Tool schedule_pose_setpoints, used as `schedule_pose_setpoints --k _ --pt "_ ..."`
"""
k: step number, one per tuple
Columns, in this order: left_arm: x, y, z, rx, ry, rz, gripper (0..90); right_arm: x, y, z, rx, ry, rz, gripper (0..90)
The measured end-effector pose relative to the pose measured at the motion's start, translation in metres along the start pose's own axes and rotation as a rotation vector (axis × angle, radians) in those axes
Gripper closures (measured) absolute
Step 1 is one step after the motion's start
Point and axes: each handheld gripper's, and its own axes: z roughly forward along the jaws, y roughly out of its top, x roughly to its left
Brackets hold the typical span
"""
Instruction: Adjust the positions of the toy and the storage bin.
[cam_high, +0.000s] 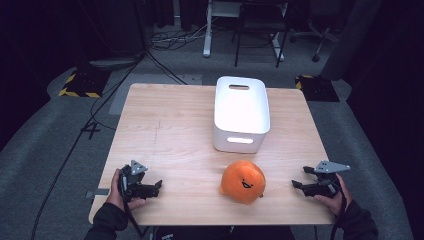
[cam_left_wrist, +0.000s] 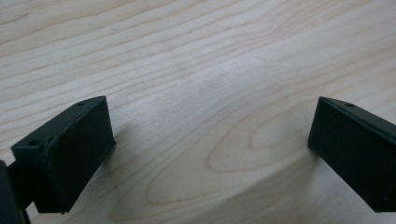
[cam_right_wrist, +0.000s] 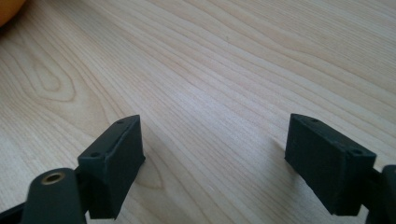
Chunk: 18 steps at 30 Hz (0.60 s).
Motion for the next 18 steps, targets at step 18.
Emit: schedule_pose_setpoints --k 18 --pt "-0.019 -0.002 -0.001 0.002 -0.084 0.103 0.6 0.007 0.004 -0.005 -0.015 0.001 0.012 20.0"
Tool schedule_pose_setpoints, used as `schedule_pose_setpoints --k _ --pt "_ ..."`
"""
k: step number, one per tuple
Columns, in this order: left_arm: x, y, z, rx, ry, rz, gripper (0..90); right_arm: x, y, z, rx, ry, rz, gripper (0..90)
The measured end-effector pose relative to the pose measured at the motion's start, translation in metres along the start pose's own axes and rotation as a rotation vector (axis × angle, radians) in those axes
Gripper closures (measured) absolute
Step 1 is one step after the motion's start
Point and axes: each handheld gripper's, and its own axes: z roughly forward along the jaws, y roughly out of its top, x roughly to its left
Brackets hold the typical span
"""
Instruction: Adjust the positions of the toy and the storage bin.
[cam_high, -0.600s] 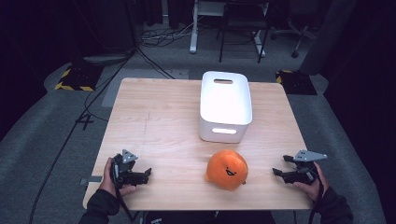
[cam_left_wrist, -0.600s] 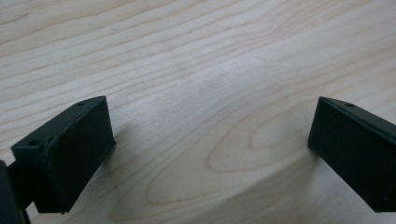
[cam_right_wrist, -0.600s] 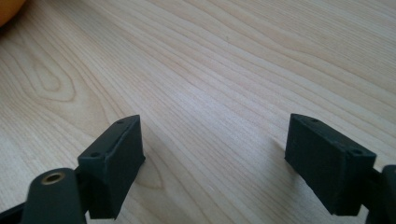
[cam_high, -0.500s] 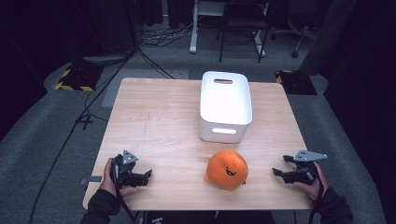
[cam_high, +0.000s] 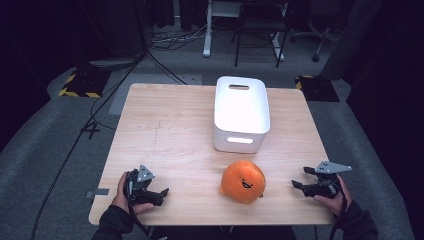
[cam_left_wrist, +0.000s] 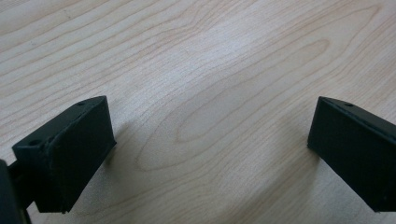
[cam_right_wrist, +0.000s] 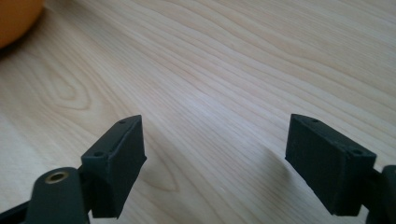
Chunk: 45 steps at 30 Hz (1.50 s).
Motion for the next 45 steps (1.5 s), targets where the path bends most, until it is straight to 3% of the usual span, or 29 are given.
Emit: schedule_pose_setpoints --k 2,9,15,21,33,37,45 --pt "0.000 0.000 0.000 0.000 0.003 0.002 0.6 0.010 0.008 -0.002 -0.011 0.016 -0.032 20.7" --pt "-0.002 0.002 0.002 -0.001 0.000 0.005 0.6 0.031 0.023 -0.006 -0.043 0.053 -0.068 21.3" --pt "-0.004 0.003 0.003 0.001 -0.012 -0.003 0.6 0.040 0.034 -0.011 -0.071 0.077 -0.081 21.9" --pt "-0.004 0.003 0.002 -0.001 -0.004 0.003 0.6 0.055 0.050 -0.018 -0.083 0.155 -0.112 25.1" --pt "-0.003 0.003 0.003 0.001 -0.006 0.005 0.6 0.072 0.071 -0.027 -0.137 0.213 -0.127 25.0" --pt "-0.003 0.003 0.003 0.001 -0.006 0.005 0.5 0.085 0.084 -0.028 -0.155 0.241 -0.165 25.2" --pt "-0.003 0.003 0.003 0.004 -0.009 0.006 0.6 0.099 0.098 -0.029 -0.186 0.304 -0.165 25.5"
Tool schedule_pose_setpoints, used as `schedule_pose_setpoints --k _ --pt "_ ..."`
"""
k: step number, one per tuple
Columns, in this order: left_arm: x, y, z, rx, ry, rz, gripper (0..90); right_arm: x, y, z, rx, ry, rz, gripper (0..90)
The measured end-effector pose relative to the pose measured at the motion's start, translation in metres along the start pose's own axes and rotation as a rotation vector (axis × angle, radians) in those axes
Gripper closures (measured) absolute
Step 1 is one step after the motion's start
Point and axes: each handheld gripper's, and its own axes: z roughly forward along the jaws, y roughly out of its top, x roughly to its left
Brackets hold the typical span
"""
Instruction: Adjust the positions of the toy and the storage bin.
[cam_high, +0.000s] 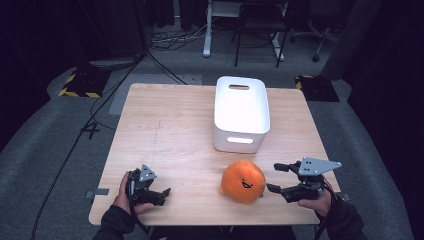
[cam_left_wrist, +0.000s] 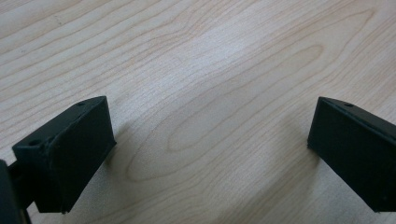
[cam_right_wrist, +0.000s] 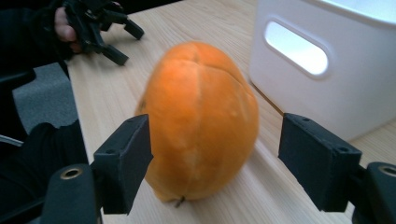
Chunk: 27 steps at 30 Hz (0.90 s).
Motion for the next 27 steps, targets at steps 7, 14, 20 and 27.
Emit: schedule_pose_setpoints --k 7,14,20,27 --pt "0.000 0.000 0.000 -0.001 0.002 0.003 0.6 0.009 0.011 0.008 -0.027 0.015 -0.019 27.2" --pt "0.000 0.000 0.000 -0.001 0.001 0.003 0.6 0.011 0.020 0.019 -0.035 0.012 -0.021 30.3" --pt "0.000 0.000 0.000 -0.001 0.002 0.003 0.6 0.012 0.029 0.034 -0.033 0.015 -0.035 31.9" --pt "0.000 0.000 0.000 -0.001 0.002 0.003 0.6 0.009 0.027 0.050 -0.001 -0.006 0.003 31.6"
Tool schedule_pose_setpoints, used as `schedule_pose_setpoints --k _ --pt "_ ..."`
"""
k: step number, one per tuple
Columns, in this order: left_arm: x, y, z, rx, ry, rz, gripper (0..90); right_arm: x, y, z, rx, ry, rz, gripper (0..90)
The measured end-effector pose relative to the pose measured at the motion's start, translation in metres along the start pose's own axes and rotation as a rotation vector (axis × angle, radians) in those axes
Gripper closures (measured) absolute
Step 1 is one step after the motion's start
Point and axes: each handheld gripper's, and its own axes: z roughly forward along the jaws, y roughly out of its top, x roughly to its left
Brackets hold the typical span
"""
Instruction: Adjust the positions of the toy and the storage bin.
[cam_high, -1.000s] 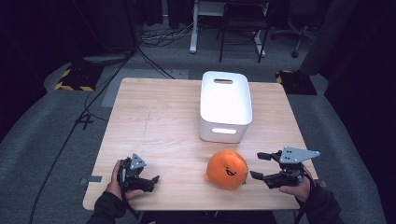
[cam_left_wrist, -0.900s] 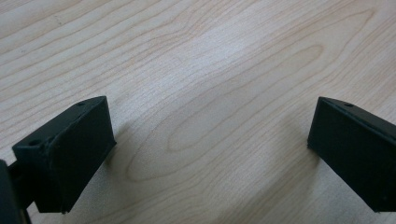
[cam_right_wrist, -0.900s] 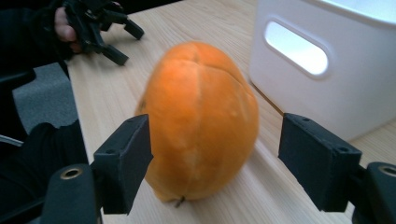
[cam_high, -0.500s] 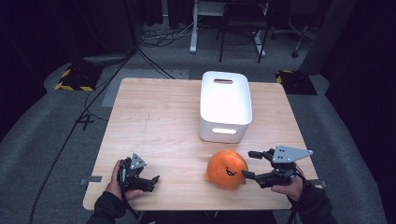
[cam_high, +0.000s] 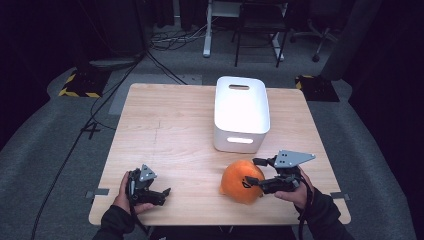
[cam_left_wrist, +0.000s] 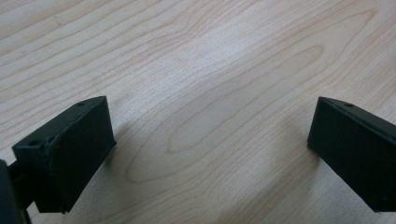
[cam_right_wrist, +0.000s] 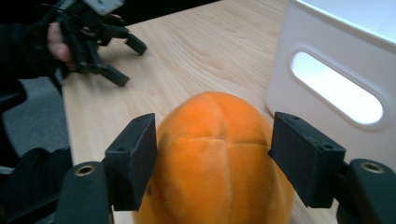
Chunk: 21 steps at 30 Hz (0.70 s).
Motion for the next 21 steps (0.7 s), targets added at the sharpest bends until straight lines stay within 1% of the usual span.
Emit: schedule_pose_setpoints --k 1,4,6,7,9,10,11,12,13,14,15,16,19,20,21 --pt "0.000 0.000 0.000 0.002 0.000 0.002 0.6 -0.003 -0.003 0.004 -0.001 0.001 0.012 30.9" --pt "0.000 0.000 0.000 0.002 0.000 0.002 0.6 -0.004 -0.005 0.006 0.000 -0.009 0.016 29.7" --pt "0.000 0.000 0.000 0.001 0.000 0.002 0.6 -0.004 -0.007 0.008 0.004 -0.008 0.002 26.7" --pt "0.000 0.000 0.000 0.000 0.000 0.000 0.6 -0.005 -0.008 0.008 0.007 -0.006 0.016 25.7" --pt "0.000 0.000 0.000 -0.004 0.003 -0.001 0.6 -0.008 -0.010 0.010 0.001 0.005 0.037 26.7" --pt "0.000 0.000 0.000 0.001 0.001 0.000 0.6 -0.009 -0.011 0.010 0.005 0.018 0.043 31.8" --pt "0.000 0.000 0.000 0.001 0.001 0.000 0.6 -0.009 -0.011 0.010 0.005 0.018 0.043 31.8" --pt "0.000 0.000 0.000 -0.004 0.003 -0.001 0.6 -0.009 -0.012 0.010 0.007 0.048 0.037 36.2" --pt "0.000 0.000 0.000 -0.003 0.003 0.001 0.8 -0.009 -0.014 0.012 0.008 0.066 0.023 42.2" --pt "0.000 0.000 0.000 -0.003 0.003 0.001 0.9 -0.009 -0.014 0.012 0.008 0.066 0.023 42.2" --pt "0.000 0.000 0.000 -0.003 0.002 0.000 0.9 -0.009 -0.015 0.013 0.005 0.066 0.019 44.7" --pt "0.000 0.000 0.000 -0.003 0.003 0.000 1.0 -0.009 -0.016 0.012 0.007 0.068 0.017 49.6" --pt "0.000 0.000 0.000 -0.003 0.004 0.000 1.0 -0.009 -0.016 0.011 0.013 0.065 0.019 51.9" --pt "0.000 0.000 0.000 0.003 0.003 0.000 1.0 -0.010 -0.017 0.010 0.010 0.056 0.011 54.4" --pt "0.000 0.000 0.000 0.003 0.003 0.000 1.1 -0.010 -0.017 0.010 0.010 0.056 0.011 54.4"
